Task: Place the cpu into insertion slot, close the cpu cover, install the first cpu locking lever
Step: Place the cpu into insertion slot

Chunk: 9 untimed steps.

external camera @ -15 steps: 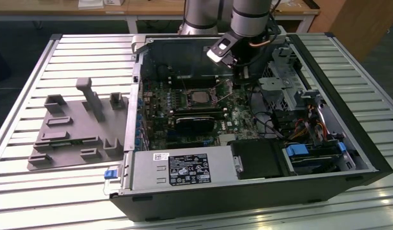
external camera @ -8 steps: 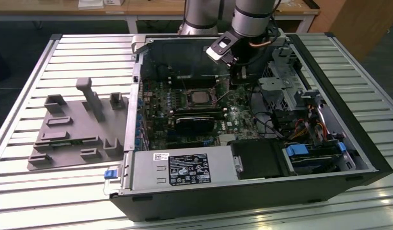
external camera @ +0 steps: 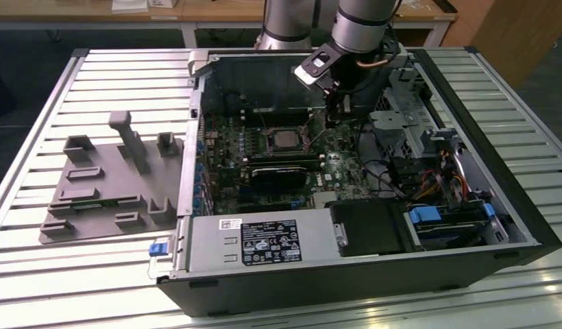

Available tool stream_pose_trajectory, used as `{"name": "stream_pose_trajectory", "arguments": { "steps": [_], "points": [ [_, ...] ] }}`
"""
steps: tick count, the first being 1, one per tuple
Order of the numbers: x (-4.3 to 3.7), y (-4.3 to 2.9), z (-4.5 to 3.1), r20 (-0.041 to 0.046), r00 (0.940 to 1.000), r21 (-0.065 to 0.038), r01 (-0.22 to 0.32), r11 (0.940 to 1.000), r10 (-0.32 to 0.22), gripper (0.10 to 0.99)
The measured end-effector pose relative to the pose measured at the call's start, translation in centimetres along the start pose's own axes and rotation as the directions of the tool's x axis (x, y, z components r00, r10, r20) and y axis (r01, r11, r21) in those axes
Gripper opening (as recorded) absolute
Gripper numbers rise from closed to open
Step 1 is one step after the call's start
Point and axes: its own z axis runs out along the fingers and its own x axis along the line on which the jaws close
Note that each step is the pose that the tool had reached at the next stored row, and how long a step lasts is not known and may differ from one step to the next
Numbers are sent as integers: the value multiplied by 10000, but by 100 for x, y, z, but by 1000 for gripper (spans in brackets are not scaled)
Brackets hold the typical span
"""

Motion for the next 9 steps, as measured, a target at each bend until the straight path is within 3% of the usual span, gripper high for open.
{"name": "stream_pose_trajectory", "arguments": {
  "steps": [5, 9],
  "points": [
    [1, -12, 2, -4, 10000, 3, 2, 10000, -2, 102],
    [-2, -100, 7, -2, 10000, -10, 0, 10000, 0, 102]
  ]
}}
